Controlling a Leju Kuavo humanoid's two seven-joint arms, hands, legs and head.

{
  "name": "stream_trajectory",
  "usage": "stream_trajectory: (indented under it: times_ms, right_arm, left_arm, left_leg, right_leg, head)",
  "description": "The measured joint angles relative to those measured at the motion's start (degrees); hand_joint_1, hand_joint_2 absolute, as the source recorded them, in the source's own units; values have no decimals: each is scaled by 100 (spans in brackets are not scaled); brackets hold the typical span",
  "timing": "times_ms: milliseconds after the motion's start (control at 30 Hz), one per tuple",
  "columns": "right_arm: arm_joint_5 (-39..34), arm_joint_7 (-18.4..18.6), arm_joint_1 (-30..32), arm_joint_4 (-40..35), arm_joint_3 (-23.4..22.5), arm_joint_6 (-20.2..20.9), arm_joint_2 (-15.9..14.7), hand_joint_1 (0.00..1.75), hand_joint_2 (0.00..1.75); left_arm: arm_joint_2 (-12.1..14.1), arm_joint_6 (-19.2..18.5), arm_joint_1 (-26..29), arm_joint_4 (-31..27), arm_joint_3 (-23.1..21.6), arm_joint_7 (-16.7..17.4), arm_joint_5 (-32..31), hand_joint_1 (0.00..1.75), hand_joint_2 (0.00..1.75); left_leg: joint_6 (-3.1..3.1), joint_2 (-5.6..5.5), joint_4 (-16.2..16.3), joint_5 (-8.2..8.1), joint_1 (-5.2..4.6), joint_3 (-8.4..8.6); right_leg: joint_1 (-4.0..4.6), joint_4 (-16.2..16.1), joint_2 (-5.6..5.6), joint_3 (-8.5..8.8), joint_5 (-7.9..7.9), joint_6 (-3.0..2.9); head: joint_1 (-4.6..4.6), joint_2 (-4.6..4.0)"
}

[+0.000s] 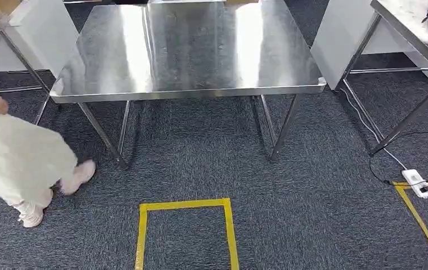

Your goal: Take the parts from the cabinet and place them on the table.

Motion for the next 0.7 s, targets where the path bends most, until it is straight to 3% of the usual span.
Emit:
stream_trajectory:
  times_ms: [33, 67, 133, 167, 200, 300, 333, 367, 433, 467, 500, 533, 567, 633, 667, 700]
  right_arm:
    - [-2, 0, 9, 0, 0, 0, 0, 0, 175]
    - [-2, 2, 11, 0, -2, 0, 4, 0, 175]
    - [-2, 0, 0, 0, -2, 0, 15, 0, 175]
    - [-2, -2, 0, 0, -2, 0, 28, 0, 175]
    - [-2, -6, -1, 0, -2, 0, 35, 0, 175]
    - [0, -35, 0, 0, -2, 0, 44, 0, 175]
    - [0, -35, 1, 0, -2, 0, 39, 0, 175]
    - [2, -35, 1, 0, -2, 0, 31, 0, 175]
    - [13, -33, 2, 2, -4, 0, 37, 0, 175]
    - [15, -31, 6, 2, -4, 0, 31, 0, 175]
    - [15, -24, 13, 2, -9, 0, 33, 0, 175]
    - [15, -24, 18, 2, -11, 0, 26, 0, 175]
    - [15, -20, 18, 2, -11, 0, 18, 0, 175]
    - [15, -22, 7, 2, -11, -2, 11, 0, 175]
    - [15, -35, 2, 2, -11, -2, 15, 0, 175]
    - [13, -41, -3, 2, -11, -2, 22, 0, 175]
  left_arm:
    - [0, 0, 2, 0, 2, 0, 0, 0, 0]
    - [0, -2, 1, 0, 2, 0, 0, 0, 0]
    - [4, -2, -8, -2, 2, 0, 0, 0, 0]
    - [13, -2, -20, -2, 2, 0, 0, 0, 0]
    - [13, -2, -31, -2, 0, 4, -4, 0, 0]
    - [15, -2, -31, -2, 2, 9, -11, 0, 0]
    - [13, -2, -33, -2, 2, 9, -11, 0, 0]
    - [0, -2, -39, -2, 2, 7, -11, 0, 0]
    - [4, -2, -38, -2, 2, 9, -9, 0, 0]
    - [4, -2, -34, -2, 2, 9, -11, 0, 0]
    - [2, -2, -32, 0, 2, 9, -11, 0, 0]
    - [-7, -2, -28, 0, 2, 9, -13, 0, 0]
    - [-15, -2, -24, 0, 2, 11, -15, 0, 0]
    - [-33, -2, -25, 0, 2, 13, -20, 0, 0]
    - [-28, 0, -28, 0, 2, 13, -24, 0, 0]
    - [-22, 0, -31, 0, 2, 17, -26, 0, 0]
  left_leg:
    - [-3, 1, -36, 77, 7, 47]
    - [4, 2, -308, 262, 11, 202]
    - [60, 2, -1344, 754, 11, 767]
    - [120, -6, -1710, 779, -8, 948]
    - [136, -2, -1797, 770, -26, 975]
    - [221, -7, -1787, 817, -69, 907]
    - [301, 8, -1912, 907, -1, 940]
    - [323, 25, -1952, 942, -17, 943]
    - [367, 29, -1950, 979, -29, 886]
    - [373, 34, -1948, 996, -37, 857]
    - [365, 33, -1944, 1016, -37, 828]
    - [348, 31, -1942, 1032, -35, 810]
    - [329, 27, -1934, 1045, -25, 796]
    - [293, 21, -1855, 1040, 5, 753]
    - [242, 23, -1784, 1021, -16, 716]
    - [183, 18, -1725, 1000, -53, 673]
  right_leg:
    - [4, 10, 0, -4, 5, -8]
    - [6, 21, 2, -4, 5, -8]
    - [12, 37, 17, 4, 4, -6]
    - [21, 35, 18, 0, 7, 2]
    - [96, 62, 16, -32, 6, 40]
    - [56, 28, 11, -77, 70, 143]
    - [91, 61, 10, -110, 37, 181]
    - [67, 179, 19, -182, -60, 181]
    - [29, 992, 19, -542, -503, 110]
    - [4, 1488, 20, -757, -697, 110]
    - [-5, 1820, 19, -888, -791, 144]
    - [-31, 1859, 18, -875, -764, 206]
    - [-59, 1583, 17, -705, -639, 282]
    - [-120, 540, 14, -123, -266, 433]
    - [-157, 91, 17, 88, -226, 462]
    - [-78, 102, 71, 35, -217, 385]
  head:
    - [0, 0]
    - [-4, 0]
    - [-11, 0]
    - [-11, 0]
    - [-9, 0]
    - [-11, 0]
    - [-9, 0]
    - [-2, 0]
    - [28, 0]
    - [22, 0]
    - [35, 0]
    - [44, 0]
    - [44, 0]
    - [48, 0]
    - [70, 0]
    - [99, 0]
